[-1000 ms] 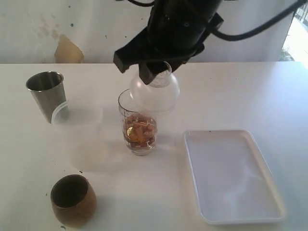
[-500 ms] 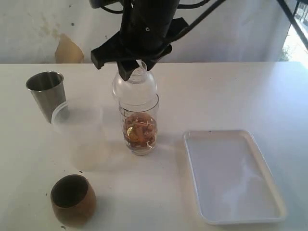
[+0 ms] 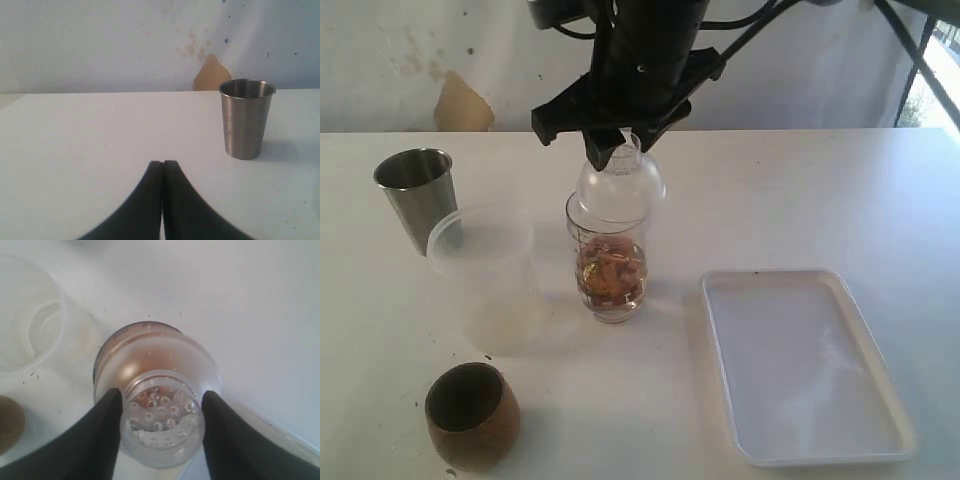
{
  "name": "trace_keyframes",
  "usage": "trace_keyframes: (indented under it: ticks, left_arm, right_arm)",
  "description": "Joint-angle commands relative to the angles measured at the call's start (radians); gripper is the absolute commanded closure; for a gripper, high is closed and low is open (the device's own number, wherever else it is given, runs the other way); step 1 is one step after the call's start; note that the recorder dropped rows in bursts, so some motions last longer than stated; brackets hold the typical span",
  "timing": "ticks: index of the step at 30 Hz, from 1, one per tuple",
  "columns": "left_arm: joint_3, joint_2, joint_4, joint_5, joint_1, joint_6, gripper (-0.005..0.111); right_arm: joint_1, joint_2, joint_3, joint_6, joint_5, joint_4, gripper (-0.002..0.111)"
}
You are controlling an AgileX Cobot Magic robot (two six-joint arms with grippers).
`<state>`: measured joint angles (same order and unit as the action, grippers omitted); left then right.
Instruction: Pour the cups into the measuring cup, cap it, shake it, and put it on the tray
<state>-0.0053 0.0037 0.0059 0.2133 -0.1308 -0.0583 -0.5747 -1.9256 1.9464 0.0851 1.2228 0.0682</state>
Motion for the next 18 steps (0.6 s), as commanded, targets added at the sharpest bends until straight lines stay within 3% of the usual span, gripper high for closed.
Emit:
trace_keyframes:
  ticks: [1, 18]
  left_arm:
    - [0.005, -0.004, -0.001, -0.009, 0.004, 0.0, 0.107]
    - [0.005, -0.004, -0.001, -0.009, 0.004, 0.0, 0.107]
  right_arm:
    - [0.008, -0.003, 0.009, 0.002, -0.002, -0.001, 0.108]
    - [0.008, -0.003, 0.011, 0.009, -0.057, -0.016, 0.108]
